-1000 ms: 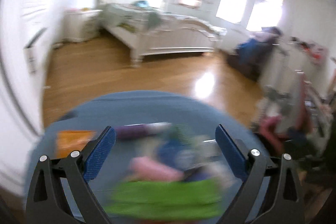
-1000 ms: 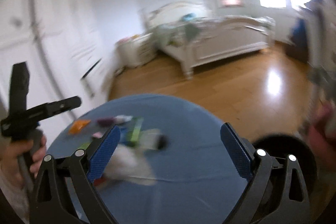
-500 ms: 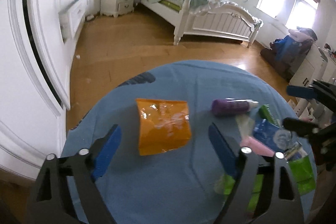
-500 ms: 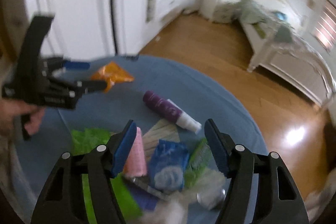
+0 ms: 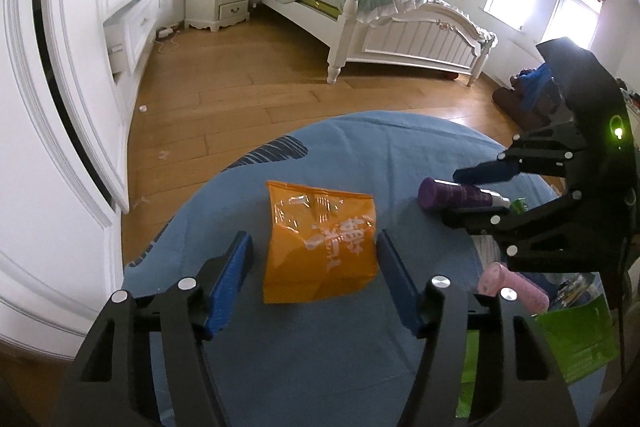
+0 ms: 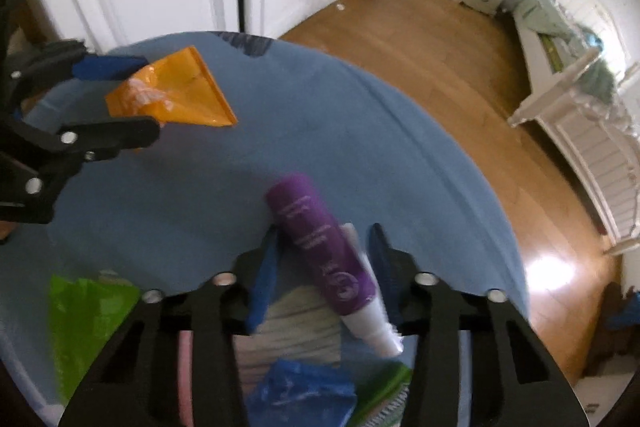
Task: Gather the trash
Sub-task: 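Grasp the orange chip bag with the left tool while the right tool grasps the purple tube, then carry both items over the black bin and open both tools to drop them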
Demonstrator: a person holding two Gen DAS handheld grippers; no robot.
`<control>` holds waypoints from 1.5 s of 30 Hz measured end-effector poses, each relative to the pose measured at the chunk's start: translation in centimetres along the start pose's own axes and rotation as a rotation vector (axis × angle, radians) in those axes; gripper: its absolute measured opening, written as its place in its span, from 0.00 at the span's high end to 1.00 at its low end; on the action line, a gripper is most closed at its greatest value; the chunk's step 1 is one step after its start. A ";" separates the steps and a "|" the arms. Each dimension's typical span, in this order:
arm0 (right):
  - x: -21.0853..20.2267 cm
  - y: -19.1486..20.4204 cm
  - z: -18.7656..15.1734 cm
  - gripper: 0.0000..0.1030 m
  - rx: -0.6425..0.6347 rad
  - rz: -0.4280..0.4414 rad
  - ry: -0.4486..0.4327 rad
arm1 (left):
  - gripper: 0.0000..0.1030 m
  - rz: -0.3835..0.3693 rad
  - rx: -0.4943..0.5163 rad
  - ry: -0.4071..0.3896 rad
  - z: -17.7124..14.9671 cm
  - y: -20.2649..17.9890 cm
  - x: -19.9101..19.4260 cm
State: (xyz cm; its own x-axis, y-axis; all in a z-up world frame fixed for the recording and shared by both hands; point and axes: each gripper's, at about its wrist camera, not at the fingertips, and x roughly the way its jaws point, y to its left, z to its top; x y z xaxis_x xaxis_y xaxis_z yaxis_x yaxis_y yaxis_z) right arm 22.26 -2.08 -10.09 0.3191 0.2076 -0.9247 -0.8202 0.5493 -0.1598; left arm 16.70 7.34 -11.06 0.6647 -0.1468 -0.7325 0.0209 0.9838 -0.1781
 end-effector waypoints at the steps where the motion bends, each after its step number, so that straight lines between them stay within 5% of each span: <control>1: 0.0 0.1 0.0 0.66 0.000 -0.001 0.000 | 0.46 0.003 0.001 -0.001 0.1 0.0 0.0; 7: -3.1 -1.2 -1.1 0.74 0.112 0.055 -0.092 | 0.51 -0.059 0.007 -0.006 0.0 -0.2 -0.2; 15: -17.0 -4.3 -7.3 0.75 0.407 0.107 -0.519 | 0.51 -0.164 -0.007 -0.134 0.0 -2.0 -4.8; 22: -25.5 -3.3 -18.3 0.75 0.709 0.034 -0.866 | 0.50 -0.296 0.061 -0.265 1.3 -8.6 -10.2; 31: -30.5 -2.7 -30.3 0.75 0.933 -0.290 -0.996 | 0.50 -0.458 0.203 -0.295 1.3 -20.0 -12.3; 37: -32.1 -2.8 -37.1 0.75 1.021 -0.487 -0.984 | 0.50 -0.549 0.305 -0.269 0.4 -26.7 -11.3; 45: -30.4 -3.7 -43.7 0.75 1.144 -0.604 -0.922 | 0.50 -0.640 0.368 -0.190 -1.8 -33.8 -8.6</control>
State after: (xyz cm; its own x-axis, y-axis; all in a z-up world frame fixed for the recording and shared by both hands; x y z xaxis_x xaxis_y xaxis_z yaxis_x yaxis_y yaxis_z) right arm -5.12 -45.77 3.53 0.9667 -0.0927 -0.2386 0.1676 0.9336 0.3166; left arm 8.90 -24.79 0.09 0.5560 -0.7124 -0.4283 0.6707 0.6888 -0.2751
